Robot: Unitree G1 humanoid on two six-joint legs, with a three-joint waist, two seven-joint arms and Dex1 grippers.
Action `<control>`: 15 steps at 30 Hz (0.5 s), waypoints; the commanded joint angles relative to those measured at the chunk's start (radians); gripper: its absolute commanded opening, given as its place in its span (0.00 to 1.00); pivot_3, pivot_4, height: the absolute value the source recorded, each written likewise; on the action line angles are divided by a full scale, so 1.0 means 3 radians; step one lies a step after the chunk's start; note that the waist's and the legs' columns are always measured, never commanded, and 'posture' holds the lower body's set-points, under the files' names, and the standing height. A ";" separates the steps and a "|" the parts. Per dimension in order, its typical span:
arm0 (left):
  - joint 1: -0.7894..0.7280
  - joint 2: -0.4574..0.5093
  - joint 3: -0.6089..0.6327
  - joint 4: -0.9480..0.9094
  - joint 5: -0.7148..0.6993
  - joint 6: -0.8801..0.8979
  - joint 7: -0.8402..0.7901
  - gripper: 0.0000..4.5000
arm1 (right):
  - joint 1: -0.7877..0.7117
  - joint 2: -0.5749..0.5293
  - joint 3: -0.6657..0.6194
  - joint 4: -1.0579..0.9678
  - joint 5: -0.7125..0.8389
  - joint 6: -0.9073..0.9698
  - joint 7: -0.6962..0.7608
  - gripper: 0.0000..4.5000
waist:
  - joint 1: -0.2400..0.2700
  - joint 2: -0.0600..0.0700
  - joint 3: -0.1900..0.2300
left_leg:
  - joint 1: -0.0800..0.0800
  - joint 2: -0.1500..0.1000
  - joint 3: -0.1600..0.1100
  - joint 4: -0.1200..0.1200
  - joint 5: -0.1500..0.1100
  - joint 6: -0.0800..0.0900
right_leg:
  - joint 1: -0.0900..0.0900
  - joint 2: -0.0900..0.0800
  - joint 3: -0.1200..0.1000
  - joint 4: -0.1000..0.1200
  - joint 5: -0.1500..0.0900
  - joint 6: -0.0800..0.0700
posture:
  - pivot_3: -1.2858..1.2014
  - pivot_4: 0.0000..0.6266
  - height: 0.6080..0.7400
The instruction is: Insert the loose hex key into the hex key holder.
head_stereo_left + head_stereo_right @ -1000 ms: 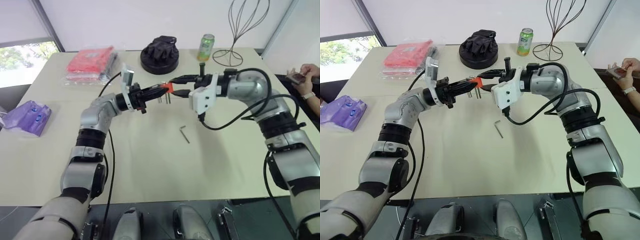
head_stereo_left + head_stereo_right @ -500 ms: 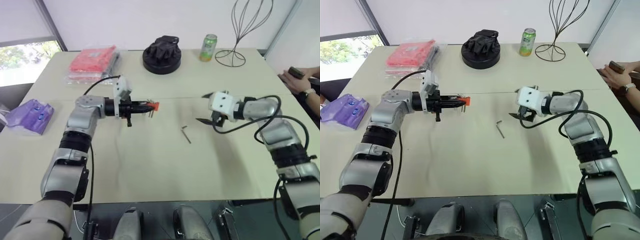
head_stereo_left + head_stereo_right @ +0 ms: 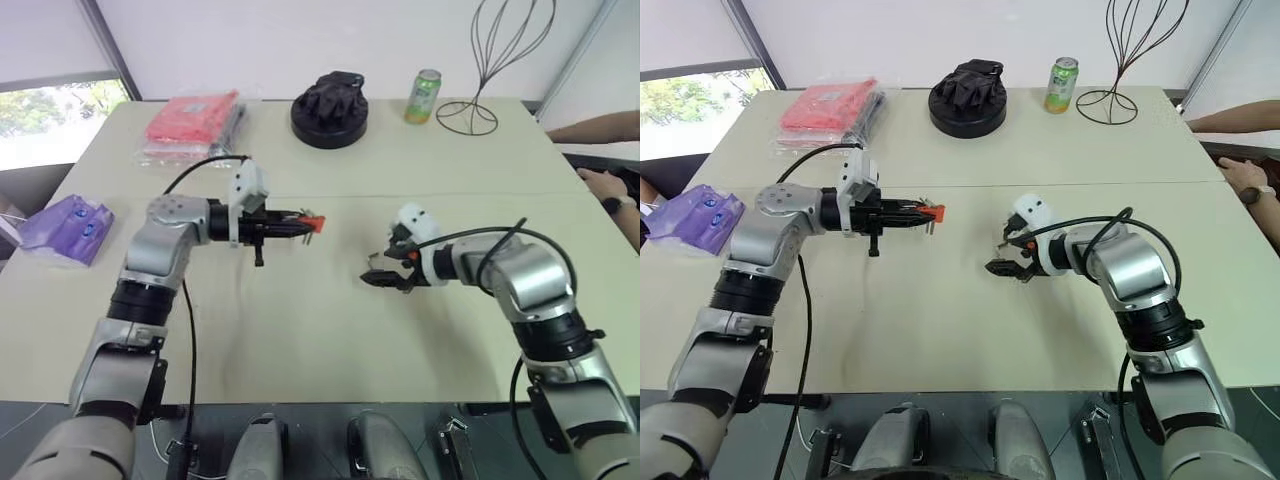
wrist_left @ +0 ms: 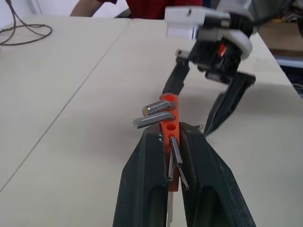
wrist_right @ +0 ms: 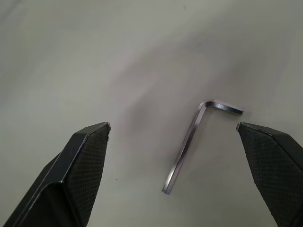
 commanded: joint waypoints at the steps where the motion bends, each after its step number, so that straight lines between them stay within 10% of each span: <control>1: 0.0080 0.0006 0.0123 -0.0227 -0.0097 0.0048 0.0138 0.00 | -0.0041 0.0083 0.0075 0.0184 -0.0073 -0.0095 -0.0169 0.99 | -0.0006 0.0000 0.0000 | 0.0000 0.0000 0.0000 0.0000 0.0000 0.0000 | 0.0000 0.0000 0.0000 0.0000 0.0000 0.0000 | 0.52 0.24 1.00; 5: 0.0188 -0.0002 0.0162 -0.0323 -0.0121 0.0080 0.0264 0.00 | -0.0078 0.0262 0.0188 0.0401 -0.0117 -0.0121 -0.0328 0.87 | -0.0030 -0.0003 -0.0002 | 0.0007 0.0001 0.0001 0.0000 0.0000 0.0000 | 0.0004 0.0003 0.0000 0.0001 0.0000 0.0000 | 0.52 0.24 1.00; 13: 0.0291 -0.0070 0.0191 -0.0371 -0.0142 0.0021 0.0487 0.00 | 0.0207 0.0663 0.0587 0.0350 -0.0335 0.0072 -0.0753 0.01 | -0.0103 -0.0016 -0.0014 | 0.0013 0.0003 -0.0010 -0.0003 -0.0001 0.0001 | 0.0009 0.0007 -0.0001 0.0005 0.0000 0.0000 | 0.52 0.24 1.00; 15: 0.0323 -0.0075 0.0209 -0.0405 -0.0156 0.0030 0.0519 0.00 | 0.0378 0.0650 0.0686 0.0208 -0.0331 0.0134 -0.0766 0.01 | -0.0103 -0.0021 -0.0021 | 0.0017 0.0003 -0.0015 -0.0005 -0.0001 0.0002 | 0.0012 0.0008 -0.0001 0.0005 0.0000 0.0000 | 0.52 0.24 1.00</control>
